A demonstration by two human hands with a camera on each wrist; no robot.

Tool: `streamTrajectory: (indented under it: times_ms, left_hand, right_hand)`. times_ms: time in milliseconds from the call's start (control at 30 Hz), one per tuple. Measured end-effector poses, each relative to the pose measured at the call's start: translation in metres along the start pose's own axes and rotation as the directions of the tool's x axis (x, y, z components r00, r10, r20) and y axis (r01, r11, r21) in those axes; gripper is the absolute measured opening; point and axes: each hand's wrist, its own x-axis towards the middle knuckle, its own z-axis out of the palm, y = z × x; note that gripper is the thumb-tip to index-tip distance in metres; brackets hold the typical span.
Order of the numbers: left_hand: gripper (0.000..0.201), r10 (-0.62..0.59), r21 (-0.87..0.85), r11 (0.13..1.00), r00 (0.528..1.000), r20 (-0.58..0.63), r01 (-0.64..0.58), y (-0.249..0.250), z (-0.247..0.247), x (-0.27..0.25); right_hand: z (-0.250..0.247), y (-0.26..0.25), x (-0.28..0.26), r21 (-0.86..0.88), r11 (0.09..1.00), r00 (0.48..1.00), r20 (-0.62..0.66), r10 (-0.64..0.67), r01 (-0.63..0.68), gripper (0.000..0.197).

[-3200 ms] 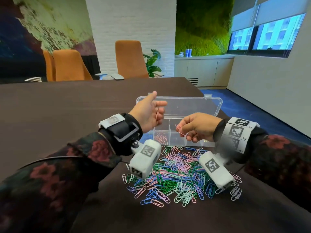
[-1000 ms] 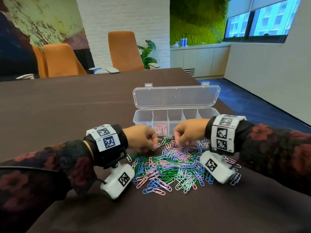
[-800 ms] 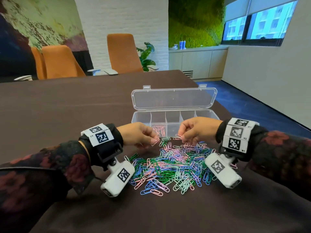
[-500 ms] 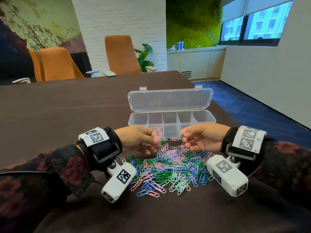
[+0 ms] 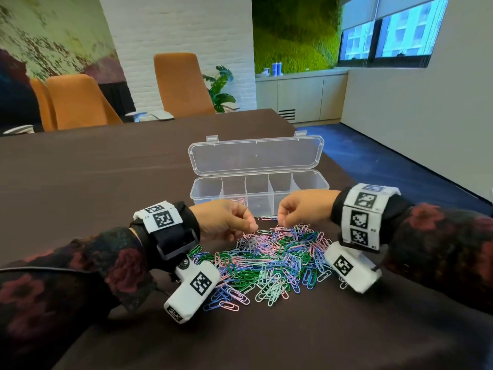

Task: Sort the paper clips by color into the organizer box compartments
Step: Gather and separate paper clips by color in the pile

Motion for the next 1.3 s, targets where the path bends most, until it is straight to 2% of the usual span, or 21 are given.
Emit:
streamTrajectory:
  times_ms: [33,100,233,333,400,500,567,633,700,733,800,833,933,967,1033,1100,1167,1233,1300]
  left_hand:
    - [0.018,0.008,0.039,0.999,1.0,0.004,-0.008,0.002,0.0,0.001]
    - [0.022,0.018,0.077,0.997,1.0,0.007,-0.019,0.006,-0.002,0.002]
    - [0.027,-0.015,-0.006,1.0,0.999,-0.033,0.015,0.01,-0.006,0.003]
    - [0.029,-0.048,-0.08,0.996,0.997,-0.052,0.043,0.01,-0.007,0.002]
    - [0.027,-0.049,-0.078,0.996,0.997,-0.053,0.045,0.009,-0.006,0.002]
    - [0.025,-0.028,0.003,1.0,0.999,-0.04,0.028,0.005,-0.002,0.002]
    - [0.025,-0.014,0.069,0.997,0.999,-0.039,0.017,0.004,0.0,0.003]
    - [0.024,0.002,0.172,0.985,0.998,-0.057,0.008,0.004,0.002,0.004]
    - [0.018,0.025,0.352,0.936,0.997,-0.07,0.001,0.008,0.004,0.008]
    - [0.014,0.04,0.461,0.887,0.997,-0.069,-0.004,0.01,0.005,0.011]
    - [0.009,0.088,0.686,0.727,0.994,-0.066,-0.019,0.017,0.009,0.016]
    - [0.015,0.113,0.775,0.632,0.991,-0.072,-0.016,0.022,0.012,0.019]
    - [0.039,0.125,0.907,0.42,0.988,-0.091,0.03,0.031,0.021,0.03]
    - [0.043,0.111,0.932,0.361,0.99,-0.089,0.043,0.031,0.024,0.033]
    - [0.044,0.068,0.961,0.271,0.994,-0.083,0.062,0.031,0.028,0.038]
    - [0.042,0.034,0.974,0.216,0.997,-0.076,0.067,0.031,0.029,0.04]
    - [0.039,0.028,0.975,0.217,0.998,-0.062,0.054,0.031,0.029,0.037]
    - [0.036,0.028,0.966,0.254,0.999,-0.047,0.038,0.032,0.028,0.032]
    - [0.032,0.03,0.958,0.285,0.999,-0.025,0.016,0.032,0.027,0.023]
  right_hand:
    - [0.0,-0.003,0.001,-0.157,0.988,1.0,-0.001,-0.011,0.01,0.011]
    - [0.002,-0.01,0.005,-0.296,0.955,1.0,0.002,-0.013,0.013,0.017]
    - [0.008,-0.02,0.017,-0.456,0.888,0.998,0.028,-0.049,0.057,0.021]
    - [0.011,-0.024,0.026,-0.545,0.835,0.997,0.064,-0.047,0.075,0.005]
    - [0.011,-0.022,0.028,-0.545,0.835,0.994,0.113,-0.01,0.071,0.022]
    - [0.004,-0.012,0.02,-0.377,0.925,0.988,0.154,0.02,0.04,0.022]
    - [-0.003,-0.002,0.01,-0.141,0.99,0.992,0.123,0.017,0.001,0.018]
    - [-0.008,0.01,0.001,0.161,0.987,0.997,0.081,0.003,-0.016,0.019]
    - [-0.009,0.02,-0.008,0.457,0.89,1.0,0.029,-0.011,-0.004,0.024]
    - [-0.009,0.025,-0.011,0.59,0.808,1.0,0.003,-0.016,0.012,0.026]
    - [-0.007,0.033,-0.016,0.793,0.608,0.999,-0.04,-0.008,0.037,0.027]
    - [-0.006,0.037,-0.017,0.864,0.503,0.999,-0.047,0.009,0.036,0.024]
    - [-0.005,0.043,-0.018,0.976,0.22,0.999,-0.007,0.038,-0.001,0.02]
    - [-0.004,0.044,-0.018,0.987,0.161,1.0,0.006,0.026,-0.01,0.02]
    - [-0.002,0.047,-0.018,0.994,0.105,1.0,0.031,-0.004,-0.031,0.019]
    - [-0.001,0.049,-0.016,0.989,0.143,0.999,0.042,-0.002,-0.042,0.019]
    - [0.0,0.049,-0.015,0.952,0.306,0.999,0.018,0.038,-0.028,0.019]
    - [-0.001,0.043,-0.014,0.811,0.585,0.998,-0.048,0.04,0.016,0.015]
    - [-0.003,0.032,-0.013,0.442,0.893,0.994,-0.103,-0.043,0.085,0.015]
